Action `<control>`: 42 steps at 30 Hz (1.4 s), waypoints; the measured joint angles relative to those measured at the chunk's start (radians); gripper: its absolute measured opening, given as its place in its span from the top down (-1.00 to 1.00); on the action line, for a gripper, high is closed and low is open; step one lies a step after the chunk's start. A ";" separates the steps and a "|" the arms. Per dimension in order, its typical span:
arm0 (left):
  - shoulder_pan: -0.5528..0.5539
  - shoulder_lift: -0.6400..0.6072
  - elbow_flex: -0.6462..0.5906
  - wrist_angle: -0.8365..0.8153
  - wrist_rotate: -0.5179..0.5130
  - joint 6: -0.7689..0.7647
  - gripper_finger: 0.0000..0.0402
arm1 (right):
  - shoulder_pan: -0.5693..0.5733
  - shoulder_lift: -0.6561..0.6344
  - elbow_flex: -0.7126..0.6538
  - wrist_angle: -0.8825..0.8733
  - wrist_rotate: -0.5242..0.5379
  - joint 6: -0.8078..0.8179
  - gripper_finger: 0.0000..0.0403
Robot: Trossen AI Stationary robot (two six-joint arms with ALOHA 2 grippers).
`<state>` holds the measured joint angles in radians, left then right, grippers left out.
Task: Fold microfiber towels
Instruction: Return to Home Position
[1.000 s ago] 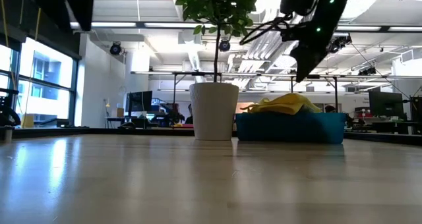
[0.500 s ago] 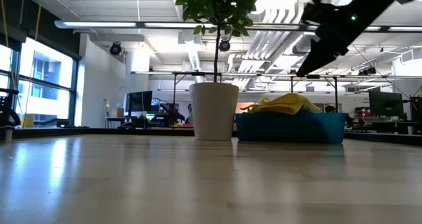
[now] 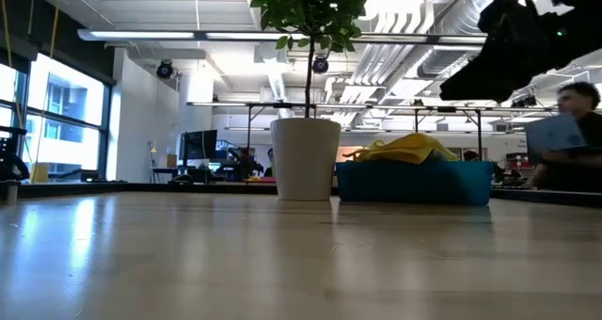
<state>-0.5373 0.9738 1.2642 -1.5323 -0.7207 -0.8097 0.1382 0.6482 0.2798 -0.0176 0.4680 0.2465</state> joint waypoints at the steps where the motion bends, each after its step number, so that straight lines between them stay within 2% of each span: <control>1: 0.000 -0.028 -0.033 0.020 -0.003 -0.001 0.44 | 0.007 -0.017 -0.017 0.023 -0.009 -0.009 0.20; 8: 0.000 -0.207 -0.274 0.200 -0.006 0.000 0.44 | 0.048 -0.085 -0.153 0.252 -0.036 -0.026 0.20; 15: 0.000 -0.327 -0.475 0.407 -0.002 0.034 0.44 | 0.063 -0.087 -0.270 0.456 -0.050 -0.020 0.20; 23: 0.000 -0.387 -0.676 0.711 0.003 0.043 0.44 | 0.062 -0.087 -0.270 0.453 -0.050 -0.020 0.20; 31: 0.000 -0.384 -0.873 1.146 0.033 0.217 0.44 | 0.062 -0.087 -0.270 0.444 -0.050 -0.029 0.20; 36: 0.004 -0.385 -0.969 1.331 0.027 0.263 0.44 | 0.062 -0.087 -0.270 0.444 -0.050 -0.027 0.20; 42: 0.080 -0.385 -1.062 1.519 0.031 0.312 0.44 | 0.062 -0.087 -0.270 0.421 -0.050 -0.027 0.20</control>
<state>-0.4573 0.5888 0.2024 -0.0135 -0.6902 -0.4981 0.2001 0.5613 0.0101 0.4034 0.4183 0.2195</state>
